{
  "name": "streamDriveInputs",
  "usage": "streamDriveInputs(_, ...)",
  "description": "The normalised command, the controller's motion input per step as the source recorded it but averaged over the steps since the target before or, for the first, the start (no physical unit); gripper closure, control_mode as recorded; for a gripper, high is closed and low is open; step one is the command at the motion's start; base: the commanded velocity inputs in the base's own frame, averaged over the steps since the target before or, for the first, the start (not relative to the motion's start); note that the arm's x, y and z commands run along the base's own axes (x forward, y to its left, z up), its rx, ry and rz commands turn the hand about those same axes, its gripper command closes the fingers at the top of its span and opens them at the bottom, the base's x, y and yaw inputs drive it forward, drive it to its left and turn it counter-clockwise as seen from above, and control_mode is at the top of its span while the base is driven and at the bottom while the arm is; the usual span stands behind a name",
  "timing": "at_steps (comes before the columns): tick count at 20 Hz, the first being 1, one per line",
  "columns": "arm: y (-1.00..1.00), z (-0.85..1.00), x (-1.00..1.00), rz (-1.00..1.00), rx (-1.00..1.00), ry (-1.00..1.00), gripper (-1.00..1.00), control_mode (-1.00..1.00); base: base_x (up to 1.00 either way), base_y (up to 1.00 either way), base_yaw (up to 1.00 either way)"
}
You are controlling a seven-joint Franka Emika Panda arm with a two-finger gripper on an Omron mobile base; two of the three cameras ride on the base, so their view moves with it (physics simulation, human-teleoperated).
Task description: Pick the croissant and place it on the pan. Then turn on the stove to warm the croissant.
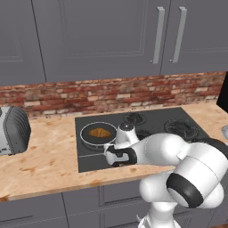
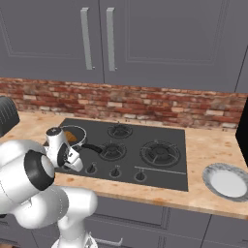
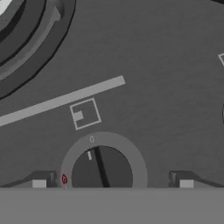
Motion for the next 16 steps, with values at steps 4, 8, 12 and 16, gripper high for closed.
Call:
streamDriveInputs(4, 0.0, -0.24, 0.09, 0.0, 0.0, 0.0, -1.0, -1.0, 0.0, 0.0, 0.0)
streamDriveInputs(8, 0.0, -0.24, 0.05, 0.0, 0.0, 0.0, -1.0, -1.0, 0.0, 0.0, 0.0)
streamDriveInputs(12, 0.0, -0.24, 0.0, 0.0, 0.0, 0.0, 1.0, -1.0, 0.0, 0.0, 0.0)
streamDriveInputs(16, 0.0, -0.26, 0.0, 0.0, 0.0, 0.0, 1.0, -1.0, 0.0, 0.0, 0.0)
